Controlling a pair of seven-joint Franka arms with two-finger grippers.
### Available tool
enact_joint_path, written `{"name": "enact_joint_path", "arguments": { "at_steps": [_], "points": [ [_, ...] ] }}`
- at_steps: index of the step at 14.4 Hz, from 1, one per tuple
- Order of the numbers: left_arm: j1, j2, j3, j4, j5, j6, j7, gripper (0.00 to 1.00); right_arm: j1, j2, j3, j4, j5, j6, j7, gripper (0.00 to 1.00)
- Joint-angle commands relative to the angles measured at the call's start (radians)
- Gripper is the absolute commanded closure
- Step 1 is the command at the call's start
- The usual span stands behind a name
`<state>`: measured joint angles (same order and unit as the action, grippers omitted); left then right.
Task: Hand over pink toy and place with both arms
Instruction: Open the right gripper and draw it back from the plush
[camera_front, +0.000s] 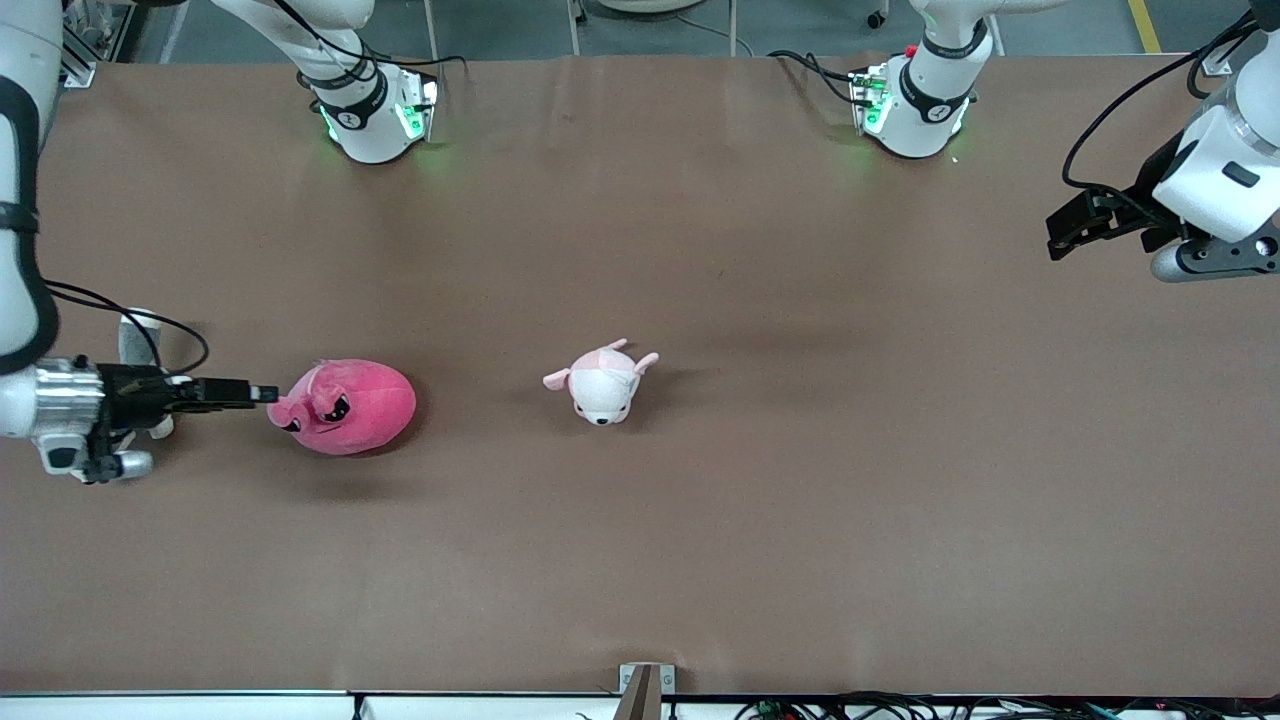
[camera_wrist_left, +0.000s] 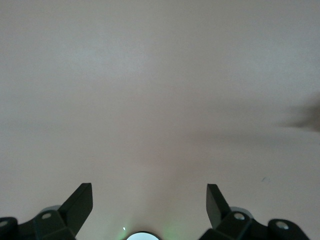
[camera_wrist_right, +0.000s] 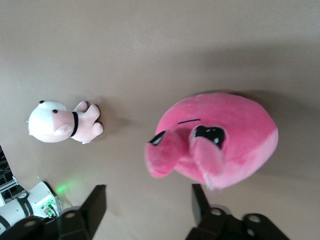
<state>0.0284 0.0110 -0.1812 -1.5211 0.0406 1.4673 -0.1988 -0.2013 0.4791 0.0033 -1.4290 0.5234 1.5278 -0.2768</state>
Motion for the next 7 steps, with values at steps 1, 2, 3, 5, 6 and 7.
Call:
{"name": "enact_joint_path", "arguments": {
  "at_steps": [1, 2, 3, 5, 6, 7],
  "points": [
    [0.002, -0.031, 0.003, -0.022, -0.016, 0.001, 0.013, 0.00, -0.007, -0.082, 0.014, 0.057, -0.093, -0.090, 0.117, 0.00],
    [0.002, -0.031, 0.005, -0.022, -0.016, 0.004, 0.013, 0.00, -0.001, -0.103, 0.018, 0.080, -0.150, -0.101, 0.139, 0.00],
    [0.004, -0.034, 0.005, -0.021, -0.016, 0.004, 0.013, 0.00, 0.008, -0.134, 0.024, 0.096, -0.219, -0.103, 0.145, 0.00],
    [0.004, -0.034, 0.006, -0.022, -0.016, 0.005, 0.013, 0.00, 0.072, -0.195, 0.021, 0.099, -0.354, -0.101, 0.145, 0.00],
    [0.004, -0.034, 0.009, -0.022, -0.016, 0.011, 0.013, 0.00, 0.094, -0.221, 0.021, 0.107, -0.418, -0.097, 0.146, 0.00],
    [0.004, -0.034, 0.011, -0.022, -0.018, 0.018, 0.013, 0.00, 0.115, -0.241, 0.023, 0.125, -0.489, -0.100, 0.146, 0.00]
  ]
}}
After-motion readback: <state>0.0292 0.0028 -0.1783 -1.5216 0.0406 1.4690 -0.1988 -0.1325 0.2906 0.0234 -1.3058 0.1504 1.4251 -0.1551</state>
